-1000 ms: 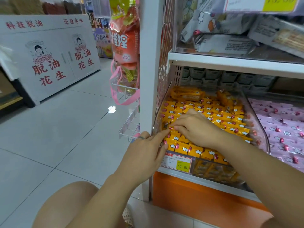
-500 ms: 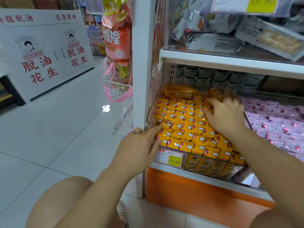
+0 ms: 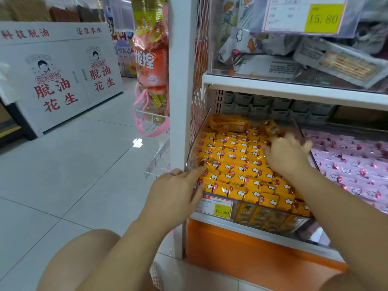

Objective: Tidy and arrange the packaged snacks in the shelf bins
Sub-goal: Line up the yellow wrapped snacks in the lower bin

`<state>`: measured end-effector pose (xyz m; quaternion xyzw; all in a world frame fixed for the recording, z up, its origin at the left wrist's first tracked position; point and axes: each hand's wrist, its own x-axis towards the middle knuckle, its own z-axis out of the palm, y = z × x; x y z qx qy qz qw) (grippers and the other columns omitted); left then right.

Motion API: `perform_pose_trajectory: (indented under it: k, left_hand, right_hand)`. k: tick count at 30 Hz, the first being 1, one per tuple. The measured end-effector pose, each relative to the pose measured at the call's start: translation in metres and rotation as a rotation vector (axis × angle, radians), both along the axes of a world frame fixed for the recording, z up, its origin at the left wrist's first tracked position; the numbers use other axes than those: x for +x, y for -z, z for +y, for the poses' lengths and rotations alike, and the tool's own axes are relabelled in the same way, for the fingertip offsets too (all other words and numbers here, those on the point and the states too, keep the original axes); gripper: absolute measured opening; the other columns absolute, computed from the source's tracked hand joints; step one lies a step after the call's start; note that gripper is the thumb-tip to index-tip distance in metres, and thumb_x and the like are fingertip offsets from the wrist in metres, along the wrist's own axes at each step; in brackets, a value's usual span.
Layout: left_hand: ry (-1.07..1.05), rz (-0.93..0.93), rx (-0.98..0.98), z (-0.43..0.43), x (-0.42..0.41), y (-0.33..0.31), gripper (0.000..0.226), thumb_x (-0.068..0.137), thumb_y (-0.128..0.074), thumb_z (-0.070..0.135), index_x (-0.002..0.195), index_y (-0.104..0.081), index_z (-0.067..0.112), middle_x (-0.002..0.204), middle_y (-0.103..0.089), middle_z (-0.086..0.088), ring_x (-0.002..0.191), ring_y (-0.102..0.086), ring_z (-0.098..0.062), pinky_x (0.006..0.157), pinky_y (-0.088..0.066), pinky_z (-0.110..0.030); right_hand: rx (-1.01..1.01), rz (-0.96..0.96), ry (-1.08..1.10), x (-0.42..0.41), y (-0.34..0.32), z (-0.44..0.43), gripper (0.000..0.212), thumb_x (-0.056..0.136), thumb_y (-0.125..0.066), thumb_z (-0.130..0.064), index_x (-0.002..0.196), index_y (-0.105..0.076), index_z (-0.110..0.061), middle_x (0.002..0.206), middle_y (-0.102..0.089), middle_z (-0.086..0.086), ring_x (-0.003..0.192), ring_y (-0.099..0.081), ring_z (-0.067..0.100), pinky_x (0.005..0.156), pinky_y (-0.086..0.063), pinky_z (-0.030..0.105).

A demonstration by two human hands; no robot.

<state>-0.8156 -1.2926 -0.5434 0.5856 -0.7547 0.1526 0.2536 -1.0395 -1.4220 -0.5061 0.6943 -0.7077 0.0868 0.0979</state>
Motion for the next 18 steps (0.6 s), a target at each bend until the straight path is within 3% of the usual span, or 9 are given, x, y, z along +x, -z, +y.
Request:
perform_pose_trajectory:
  k: [3,6,7,9,11,14,18]
  left_hand:
    - [0.006,0.004,-0.013,0.0,0.001,-0.001,0.033,0.077,-0.059,0.04,0.105,-0.071,0.027,0.076,-0.072,0.011,0.052,-0.063,-0.011,0.043,-0.045,-0.021]
    - [0.004,0.123,-0.018,0.004,0.003,-0.007,0.028,0.083,-0.057,0.034,0.106,-0.069,0.025,0.084,-0.072,0.011,0.055,-0.063,-0.011,0.047,-0.046,-0.02]
    - [0.005,0.187,-0.007,0.006,0.003,-0.01,0.027,0.086,-0.056,0.032,0.109,-0.068,0.025,0.088,-0.071,0.012,0.058,-0.062,-0.009,0.051,-0.044,-0.017]
    - [-0.013,0.347,0.032,0.008,0.0,-0.017,0.025,0.093,-0.055,0.028,0.116,-0.065,0.028,0.093,-0.066,0.018,0.064,-0.054,-0.001,0.06,-0.037,-0.008]
    - [-0.019,0.511,0.081,0.008,-0.006,-0.024,0.029,0.094,-0.053,0.032,0.121,-0.06,0.033,0.093,-0.061,0.024,0.071,-0.052,0.002,0.063,-0.042,-0.01]
    - [0.028,0.7,0.084,0.007,-0.015,-0.035,0.037,0.092,-0.048,0.046,0.126,-0.053,0.034,0.092,-0.061,0.028,0.081,-0.06,0.002,0.073,-0.051,-0.025]
    - [0.132,0.947,0.133,0.004,-0.031,-0.047,0.02,0.091,-0.056,0.044,0.11,-0.051,0.04,0.093,-0.067,0.018,0.078,-0.064,0.001,0.069,-0.052,-0.021]
  right_hand:
    - [-0.091,-0.179,-0.078,-0.001,-0.003,0.007,0.029,0.099,-0.043,-0.019,0.12,-0.063,-0.018,0.124,-0.048,0.016,0.12,-0.041,0.035,0.108,-0.015,0.047]
    - [-0.159,-0.429,-0.229,0.007,-0.019,0.03,0.033,0.098,-0.045,-0.013,0.126,-0.06,-0.022,0.134,-0.042,0.014,0.124,-0.039,0.035,0.103,-0.032,0.041]
    - [-0.17,-0.511,-0.312,0.012,-0.024,0.041,0.032,0.097,-0.048,-0.012,0.125,-0.061,-0.022,0.135,-0.042,0.011,0.122,-0.042,0.029,0.098,-0.039,0.031]
    - [-0.173,-0.621,-0.506,0.025,-0.029,0.066,0.028,0.095,-0.053,-0.01,0.117,-0.066,-0.021,0.131,-0.043,-0.001,0.116,-0.042,0.01,0.085,-0.039,0.004]
    - [-0.14,-0.7,-0.664,0.036,-0.026,0.085,0.025,0.092,-0.057,-0.008,0.106,-0.069,-0.025,0.124,-0.044,-0.01,0.106,-0.044,-0.003,0.079,-0.036,-0.003]
    - [-0.142,-0.813,-0.776,0.045,-0.017,0.099,0.027,0.087,-0.064,-0.007,0.088,-0.063,-0.034,0.117,-0.047,-0.014,0.106,-0.048,-0.005,0.083,-0.04,0.005]
    - [-0.122,-0.934,-0.863,0.049,-0.013,0.103,0.033,0.082,-0.069,-0.009,0.086,-0.051,-0.036,0.111,-0.047,-0.019,0.109,-0.053,0.008,0.084,-0.053,0.03]
